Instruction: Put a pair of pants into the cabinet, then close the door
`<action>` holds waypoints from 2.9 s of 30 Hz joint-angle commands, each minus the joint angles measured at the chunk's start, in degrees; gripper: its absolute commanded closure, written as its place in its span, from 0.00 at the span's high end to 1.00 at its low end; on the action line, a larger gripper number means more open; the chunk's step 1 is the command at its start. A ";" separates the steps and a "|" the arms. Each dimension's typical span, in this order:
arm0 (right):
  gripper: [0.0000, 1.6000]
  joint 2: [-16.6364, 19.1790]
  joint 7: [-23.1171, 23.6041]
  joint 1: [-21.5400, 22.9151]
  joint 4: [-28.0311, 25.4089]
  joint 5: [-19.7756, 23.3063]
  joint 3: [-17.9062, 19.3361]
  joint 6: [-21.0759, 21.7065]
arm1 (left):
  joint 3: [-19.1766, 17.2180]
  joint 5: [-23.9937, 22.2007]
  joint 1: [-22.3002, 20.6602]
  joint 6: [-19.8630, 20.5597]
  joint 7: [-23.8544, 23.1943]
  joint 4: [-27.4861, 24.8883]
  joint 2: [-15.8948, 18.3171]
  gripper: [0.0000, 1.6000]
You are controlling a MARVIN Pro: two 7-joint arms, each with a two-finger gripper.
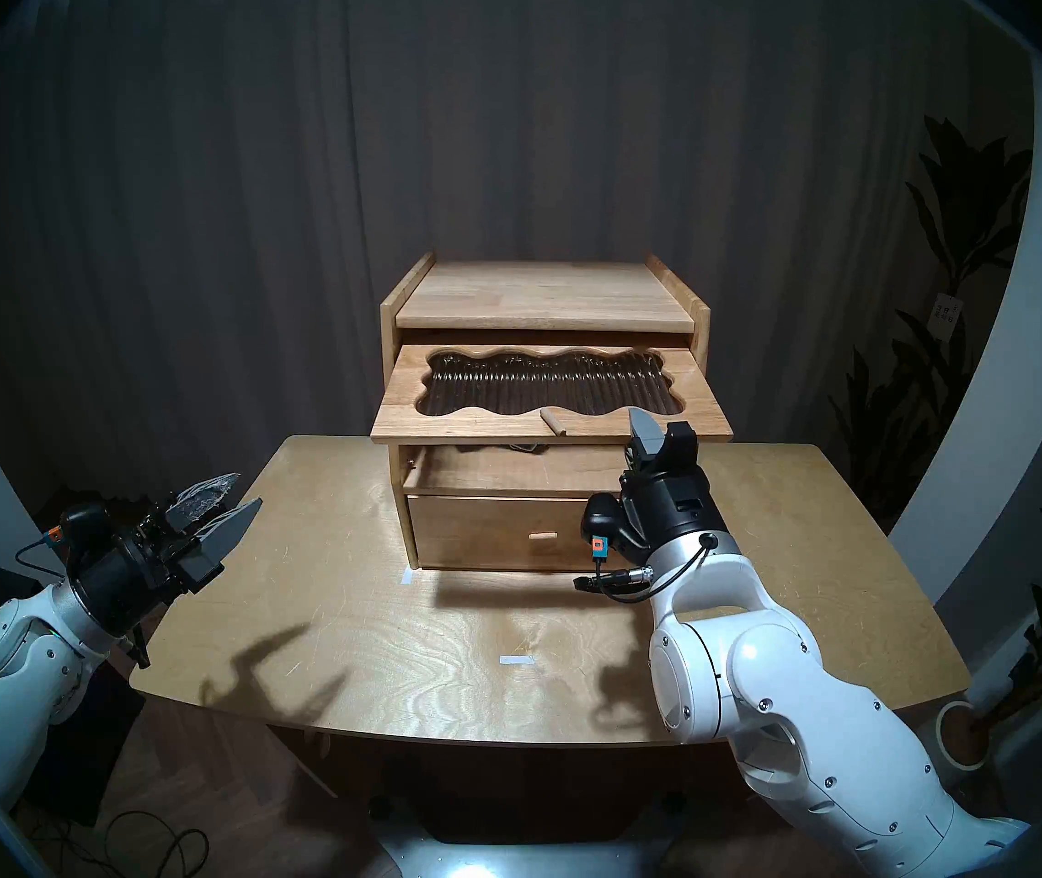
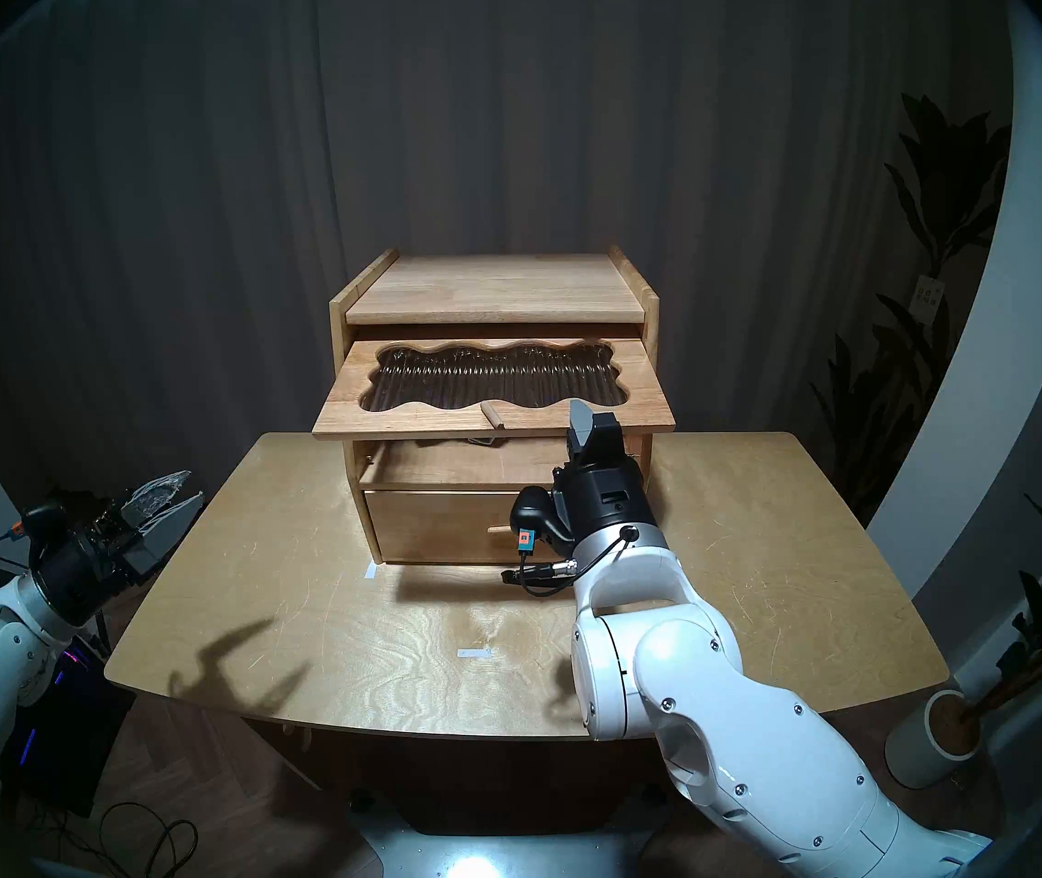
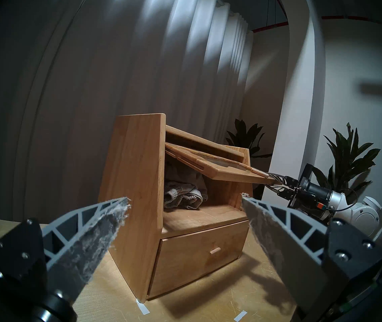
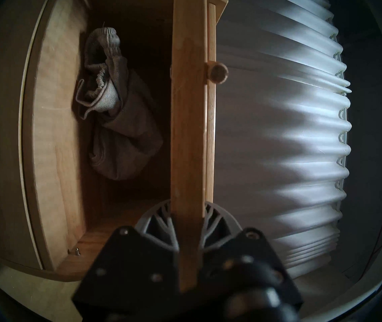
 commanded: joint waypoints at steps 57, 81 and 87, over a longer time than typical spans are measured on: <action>1.00 12.76 9.68 20.04 -3.34 -28.62 9.08 -6.44 | -0.18 -0.10 -0.52 -0.21 -0.11 0.03 0.18 1.00; 1.00 10.41 3.00 10.45 9.59 -14.64 14.33 5.84 | -0.10 -0.11 -0.63 -0.21 -0.17 0.10 0.20 1.00; 1.00 10.02 -2.15 10.25 9.66 -10.88 14.44 6.03 | -0.10 -0.12 -0.64 -0.21 -0.18 0.11 0.20 1.00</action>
